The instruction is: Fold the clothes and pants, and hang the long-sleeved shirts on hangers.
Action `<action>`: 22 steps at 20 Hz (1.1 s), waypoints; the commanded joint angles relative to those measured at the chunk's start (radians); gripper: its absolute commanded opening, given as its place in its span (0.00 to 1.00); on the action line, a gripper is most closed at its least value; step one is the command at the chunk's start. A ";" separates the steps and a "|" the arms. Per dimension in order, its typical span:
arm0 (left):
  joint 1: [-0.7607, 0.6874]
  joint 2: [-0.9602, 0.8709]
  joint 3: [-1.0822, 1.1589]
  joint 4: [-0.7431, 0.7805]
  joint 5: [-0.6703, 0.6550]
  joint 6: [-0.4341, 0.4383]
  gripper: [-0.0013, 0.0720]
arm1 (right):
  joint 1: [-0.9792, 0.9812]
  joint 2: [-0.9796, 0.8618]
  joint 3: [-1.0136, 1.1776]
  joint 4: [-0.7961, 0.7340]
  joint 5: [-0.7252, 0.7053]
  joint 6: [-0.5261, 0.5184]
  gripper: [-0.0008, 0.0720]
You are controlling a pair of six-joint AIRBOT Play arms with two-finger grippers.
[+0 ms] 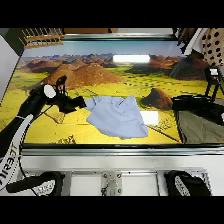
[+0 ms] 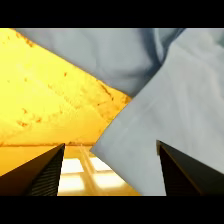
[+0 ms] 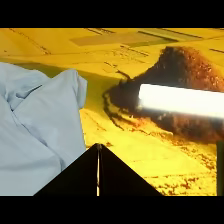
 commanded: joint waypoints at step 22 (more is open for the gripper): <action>0.083 -0.031 -0.068 -0.119 0.002 0.146 0.03 | 0.287 -0.849 0.290 0.183 -0.047 -0.055 0.72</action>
